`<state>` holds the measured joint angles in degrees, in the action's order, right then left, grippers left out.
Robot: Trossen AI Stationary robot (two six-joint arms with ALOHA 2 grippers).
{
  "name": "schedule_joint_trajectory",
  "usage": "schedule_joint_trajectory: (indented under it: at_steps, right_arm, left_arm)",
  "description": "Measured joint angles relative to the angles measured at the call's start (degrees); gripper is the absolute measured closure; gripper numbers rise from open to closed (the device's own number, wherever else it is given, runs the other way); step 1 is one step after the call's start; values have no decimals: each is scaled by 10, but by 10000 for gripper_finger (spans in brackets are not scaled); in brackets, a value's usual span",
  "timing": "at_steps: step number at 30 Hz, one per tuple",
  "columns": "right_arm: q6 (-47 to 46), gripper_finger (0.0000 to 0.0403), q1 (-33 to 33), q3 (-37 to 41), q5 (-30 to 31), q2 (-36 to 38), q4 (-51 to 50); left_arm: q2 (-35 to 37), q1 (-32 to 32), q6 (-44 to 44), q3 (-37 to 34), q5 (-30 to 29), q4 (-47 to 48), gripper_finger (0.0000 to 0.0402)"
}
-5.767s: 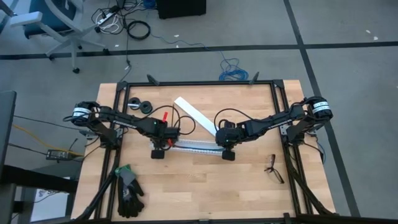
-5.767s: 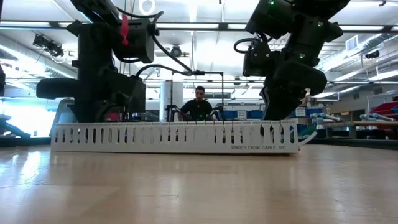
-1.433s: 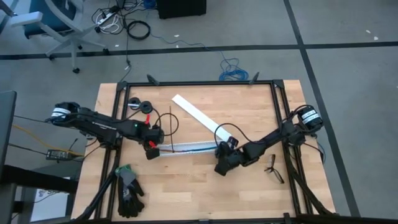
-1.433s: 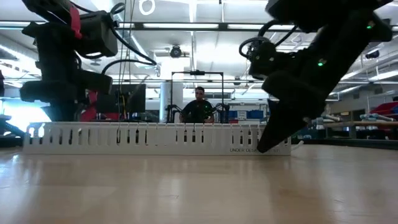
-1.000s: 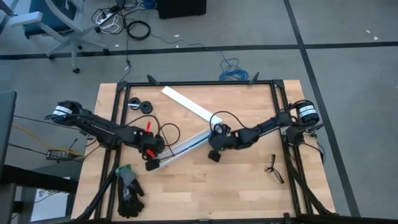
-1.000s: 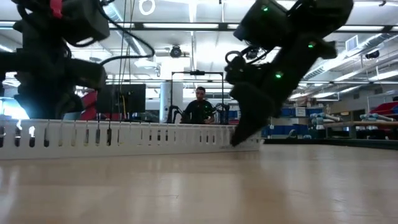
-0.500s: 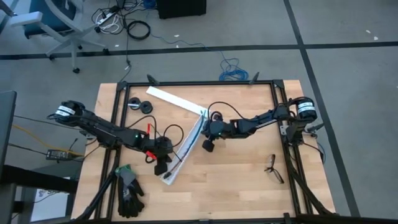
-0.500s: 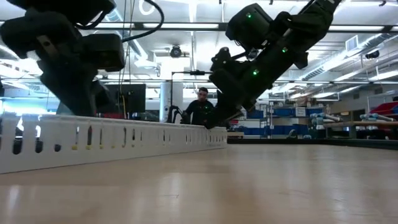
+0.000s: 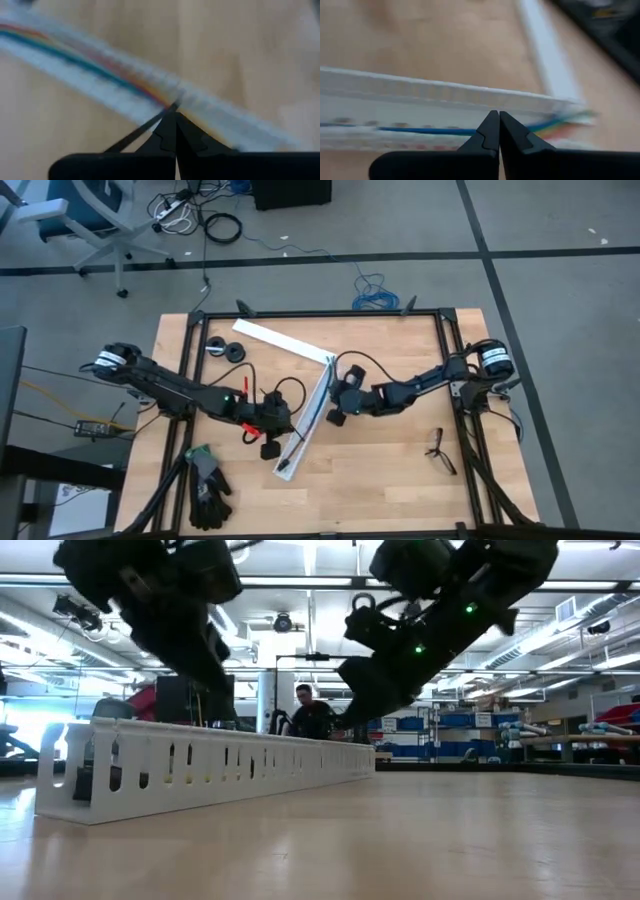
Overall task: Ziptie cables
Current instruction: Adjust the white cable duct
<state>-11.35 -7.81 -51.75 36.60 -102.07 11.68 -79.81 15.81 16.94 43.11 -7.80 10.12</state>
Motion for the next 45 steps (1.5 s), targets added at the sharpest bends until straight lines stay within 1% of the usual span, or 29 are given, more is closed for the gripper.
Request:
schedule_joint_trajectory:
  at_steps: [1,3,7,9,10,12,14,16,18,22,24,27,29,31,34,36,41,45]
  right_arm:
    - [-16,403,-7,0,27,3,-13]
    - [-65,403,-15,0,52,14,-68]
    - [-181,403,-18,0,26,32,-162]
    - [-215,403,-17,0,8,34,-177]
    - [-225,403,-11,0,-17,34,-181]
    - [-239,403,6,0,-85,26,-174]
    - [-232,403,24,0,-134,9,-157]
    - [-213,403,35,0,-144,-7,-141]
    - [-192,403,43,0,-146,-18,-116]
    - [-149,403,62,0,-167,-20,-84]
    - [-123,403,69,0,-176,-18,-66]
    - [-99,403,85,-1,-234,-19,-19]
    - [-92,403,92,-1,-254,-19,-19]
    - [-79,403,96,-1,-268,-19,-18]
    - [-65,403,100,-1,-310,-19,-8]
    - [-61,403,100,-1,-327,-26,-2]
    - [-34,403,94,-33,-405,-58,-8]
    - [1,403,81,-48,-406,-67,-21]
  left_arm:
    - [5,0,0,8,-12,41,401]
    - [6,-1,13,23,-30,123,401]
    - [6,-1,52,29,-34,218,401]
    - [5,0,67,27,-29,222,401]
    - [5,0,71,26,-23,221,401]
    - [-2,-1,74,26,-2,204,401]
    - [-14,0,74,26,18,183,401]
    - [-28,0,76,26,39,159,401]
    - [-44,0,92,26,43,157,401]
    - [-73,1,121,26,60,118,401]
    - [-93,1,128,25,76,69,401]
    - [-123,2,135,25,91,-9,401]
    - [-144,5,143,26,92,-67,401]
    - [-164,5,155,33,92,-95,401]
    - [-198,9,163,61,89,-118,401]
    - [-224,11,163,92,85,-120,401]
    - [-295,11,135,178,74,-121,401]
    - [-334,12,122,230,46,-120,401]
